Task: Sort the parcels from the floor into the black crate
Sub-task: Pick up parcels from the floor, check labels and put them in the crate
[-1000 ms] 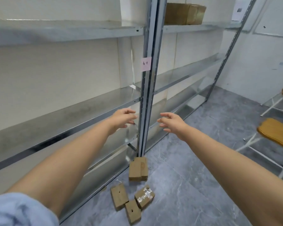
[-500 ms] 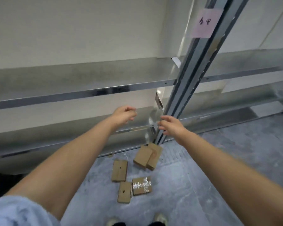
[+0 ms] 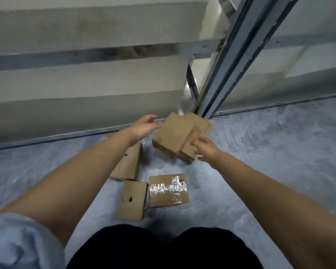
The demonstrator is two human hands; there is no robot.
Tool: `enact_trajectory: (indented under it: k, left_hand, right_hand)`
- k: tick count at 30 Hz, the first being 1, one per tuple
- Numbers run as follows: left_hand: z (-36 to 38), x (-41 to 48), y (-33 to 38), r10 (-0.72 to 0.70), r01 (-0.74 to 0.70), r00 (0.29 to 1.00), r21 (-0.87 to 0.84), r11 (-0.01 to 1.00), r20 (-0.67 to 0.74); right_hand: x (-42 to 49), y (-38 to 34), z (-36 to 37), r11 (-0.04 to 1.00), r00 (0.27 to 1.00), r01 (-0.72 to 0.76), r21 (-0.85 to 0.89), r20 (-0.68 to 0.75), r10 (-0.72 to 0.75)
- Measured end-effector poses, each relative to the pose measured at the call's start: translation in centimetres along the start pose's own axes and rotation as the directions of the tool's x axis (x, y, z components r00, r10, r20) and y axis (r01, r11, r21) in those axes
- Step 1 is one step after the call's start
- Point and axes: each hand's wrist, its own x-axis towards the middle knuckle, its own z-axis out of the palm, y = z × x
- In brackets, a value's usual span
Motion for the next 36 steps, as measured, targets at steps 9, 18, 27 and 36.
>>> enact_trajectory:
  k: [9,18,27,36]
  left_hand:
    - [5.3,6.4,-7.9,-0.051,0.056,0.997,-0.107,0.993,0.049]
    - [6.0,6.3,-7.8,-0.182,0.1,0.975,-0.479,0.872,-0.129]
    - [-4.1,-10.6,8.8,-0.02,0.163,0.864,-0.242,0.957,0.502]
    - [-19.2,-28.5,35.2,0.121,0.065,0.91,-0.425,0.903,0.397]
  right_hand:
    - [7.8,4.9,4.1,0.987,0.989,-0.005,0.16,0.149,-0.019]
    - [7.7,4.6,4.6,0.948,0.998,-0.018,0.319,0.068,-0.004]
    - [-10.3,-9.8,-3.7,0.936,0.938,-0.107,0.336,0.347,-0.017]
    - [-34.5,-34.5,-10.3,0.898,0.939,0.229,0.375,0.16,-0.306]
